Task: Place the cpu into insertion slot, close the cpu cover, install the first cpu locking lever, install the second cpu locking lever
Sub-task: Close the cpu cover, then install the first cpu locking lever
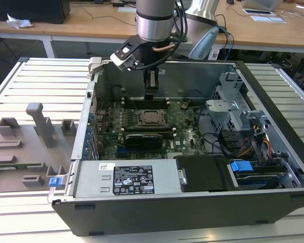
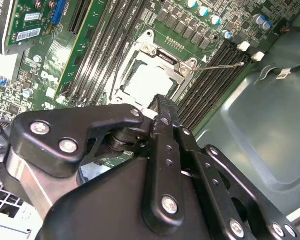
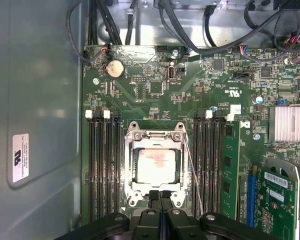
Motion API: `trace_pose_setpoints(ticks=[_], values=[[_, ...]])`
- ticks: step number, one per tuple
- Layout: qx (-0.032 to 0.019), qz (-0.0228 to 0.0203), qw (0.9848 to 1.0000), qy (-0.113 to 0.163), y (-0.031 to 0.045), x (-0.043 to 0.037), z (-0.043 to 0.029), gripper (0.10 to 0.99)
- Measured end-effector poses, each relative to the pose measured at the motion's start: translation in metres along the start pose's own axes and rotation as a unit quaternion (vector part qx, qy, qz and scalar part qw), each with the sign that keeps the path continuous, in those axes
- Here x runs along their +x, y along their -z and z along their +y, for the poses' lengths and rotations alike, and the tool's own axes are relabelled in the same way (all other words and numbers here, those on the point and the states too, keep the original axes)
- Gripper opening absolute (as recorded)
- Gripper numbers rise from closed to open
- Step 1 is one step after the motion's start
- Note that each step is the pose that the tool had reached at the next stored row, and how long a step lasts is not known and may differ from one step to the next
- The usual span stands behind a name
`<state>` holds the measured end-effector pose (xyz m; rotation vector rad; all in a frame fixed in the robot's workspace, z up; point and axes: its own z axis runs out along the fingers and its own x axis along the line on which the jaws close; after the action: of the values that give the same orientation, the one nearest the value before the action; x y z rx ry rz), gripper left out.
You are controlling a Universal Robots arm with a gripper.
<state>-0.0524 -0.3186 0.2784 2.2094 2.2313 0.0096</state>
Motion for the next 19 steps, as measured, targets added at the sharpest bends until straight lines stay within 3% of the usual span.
trace_pose_setpoints(ticks=[14,15,17,19], values=[[0.0001,0.0002,1.0000,0.001,0.0001,0.0000,0.0000,0.106],[0.0001,0.0003,1.0000,0.006,0.0001,0.0000,0.0000,0.106],[0.0002,0.0005,0.9989,0.047,0.0001,0.0000,0.0000,0.106],[0.0004,0.0007,0.9958,0.092,0.0001,0.0000,0.0000,0.106]])
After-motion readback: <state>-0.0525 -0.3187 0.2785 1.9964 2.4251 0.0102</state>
